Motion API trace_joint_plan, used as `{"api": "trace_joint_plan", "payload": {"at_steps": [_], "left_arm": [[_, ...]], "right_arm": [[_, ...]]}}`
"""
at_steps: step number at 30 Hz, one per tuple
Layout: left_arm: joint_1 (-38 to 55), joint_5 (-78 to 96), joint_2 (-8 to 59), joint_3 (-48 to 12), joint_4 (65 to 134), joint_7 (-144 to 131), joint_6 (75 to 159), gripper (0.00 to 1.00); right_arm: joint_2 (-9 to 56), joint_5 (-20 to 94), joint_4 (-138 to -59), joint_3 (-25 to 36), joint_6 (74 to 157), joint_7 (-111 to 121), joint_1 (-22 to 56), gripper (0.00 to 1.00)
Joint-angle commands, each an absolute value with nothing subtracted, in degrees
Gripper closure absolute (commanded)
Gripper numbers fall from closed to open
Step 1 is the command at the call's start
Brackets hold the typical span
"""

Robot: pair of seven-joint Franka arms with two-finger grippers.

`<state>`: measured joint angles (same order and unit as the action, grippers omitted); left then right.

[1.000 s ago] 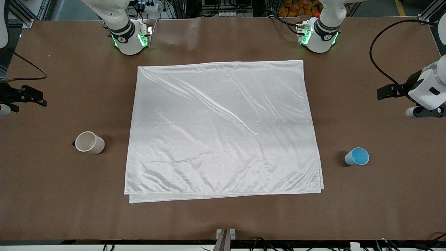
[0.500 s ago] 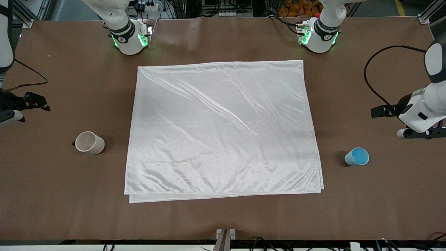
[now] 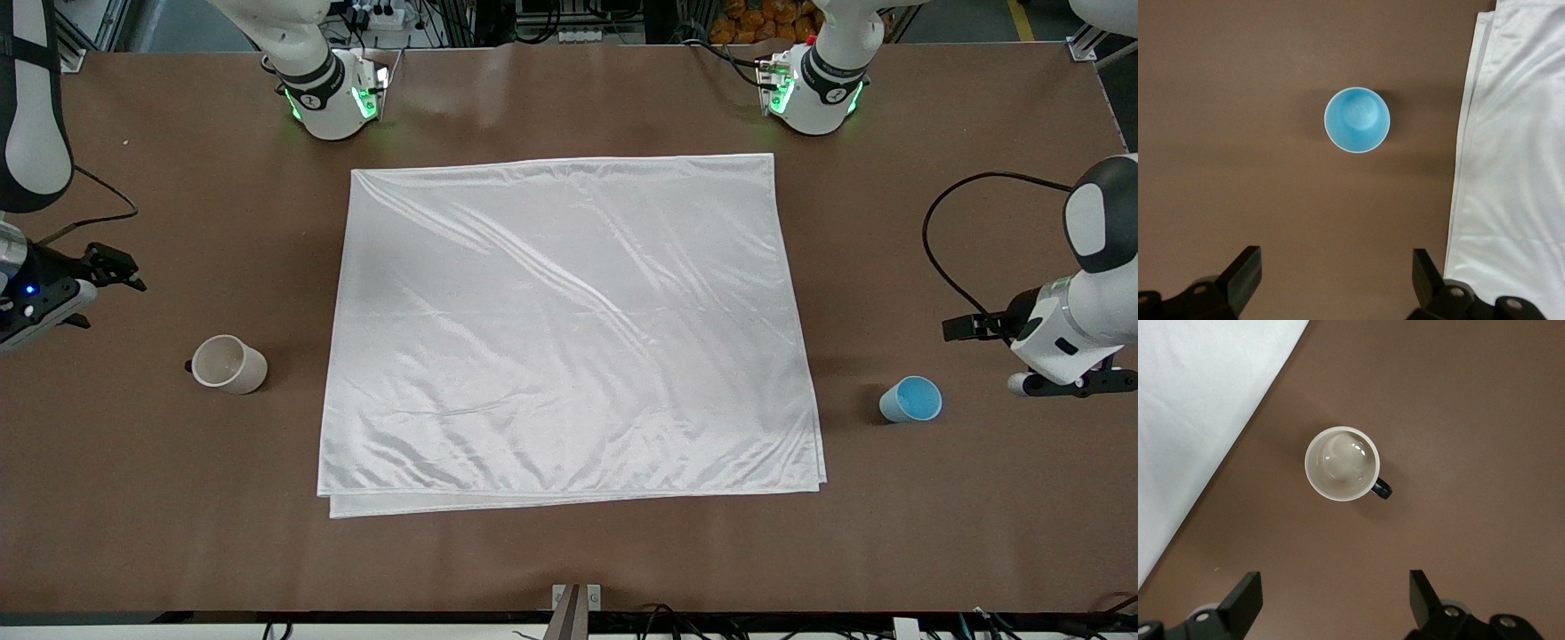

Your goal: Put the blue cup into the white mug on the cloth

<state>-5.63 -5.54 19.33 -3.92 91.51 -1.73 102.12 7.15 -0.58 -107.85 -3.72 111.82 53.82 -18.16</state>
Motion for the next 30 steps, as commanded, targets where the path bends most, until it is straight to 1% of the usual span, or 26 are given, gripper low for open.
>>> {"api": "trace_joint_plan", "payload": {"at_steps": [1, 13, 17, 23, 30], "left_arm": [[-5.8, -7.0, 22.1, -4.1, 89.9, -1.8, 104.5, 0.0], [-5.9, -7.0, 27.2, -3.3, 89.9, -1.3, 110.7, 0.0], [-7.3, -6.9, 29.4, -3.3, 89.0, -1.0, 113.6, 0.0], [-7.3, -6.9, 32.5, -3.3, 87.0, -1.0, 115.0, 0.0], [-7.3, -6.9, 34.1, -3.3, 86.7, -1.0, 116.9, 0.0]], "right_arm": [[8.9, -0.9, -108.1, -4.2, 114.0, 59.8, -19.2, 0.02], [12.2, -1.0, -107.7, -4.2, 117.0, 68.3, -20.0, 0.02], [13.7, -1.2, -107.0, -4.2, 117.7, 70.5, -20.2, 0.02], [15.9, -1.4, -105.6, -4.2, 118.0, 72.7, -20.3, 0.02], [20.2, -1.5, -103.5, -4.2, 118.2, 76.9, -20.3, 0.01]]}}
